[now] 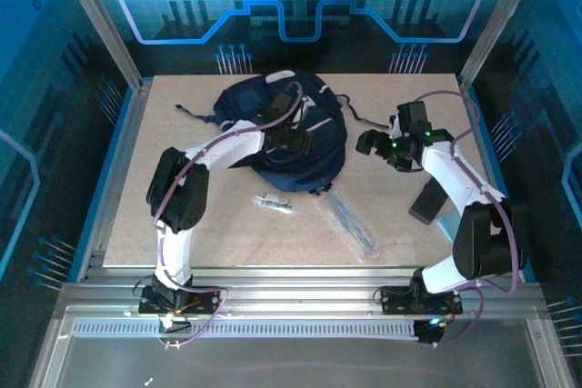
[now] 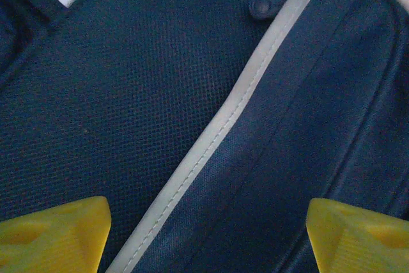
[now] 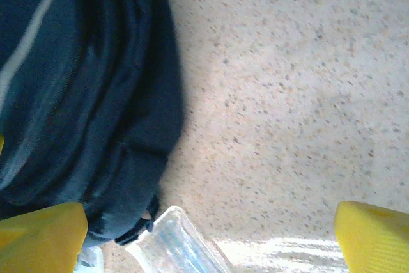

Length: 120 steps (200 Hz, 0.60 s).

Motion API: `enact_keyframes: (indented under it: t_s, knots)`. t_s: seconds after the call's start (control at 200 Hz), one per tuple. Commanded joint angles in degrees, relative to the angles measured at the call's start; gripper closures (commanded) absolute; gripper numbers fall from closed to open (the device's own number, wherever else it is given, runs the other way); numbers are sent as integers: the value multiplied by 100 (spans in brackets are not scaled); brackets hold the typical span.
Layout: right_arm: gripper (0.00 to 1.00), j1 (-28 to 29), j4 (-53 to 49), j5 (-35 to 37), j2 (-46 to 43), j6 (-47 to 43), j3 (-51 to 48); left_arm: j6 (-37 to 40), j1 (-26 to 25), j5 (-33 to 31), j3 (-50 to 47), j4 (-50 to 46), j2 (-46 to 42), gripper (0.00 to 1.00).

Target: Pack books, pencil case, and school supplies into a backpack

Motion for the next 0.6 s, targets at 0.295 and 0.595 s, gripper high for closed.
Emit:
enact_keyframes:
  t_s: [0.295,0.595]
  knots:
    - [0,-187,-267,140,-283,-146,-416,523,67,54,415,-615,1148,18]
    - [0,-279,-282,237,-445,-112,-389,7,64,1142,422,-1050,396,17]
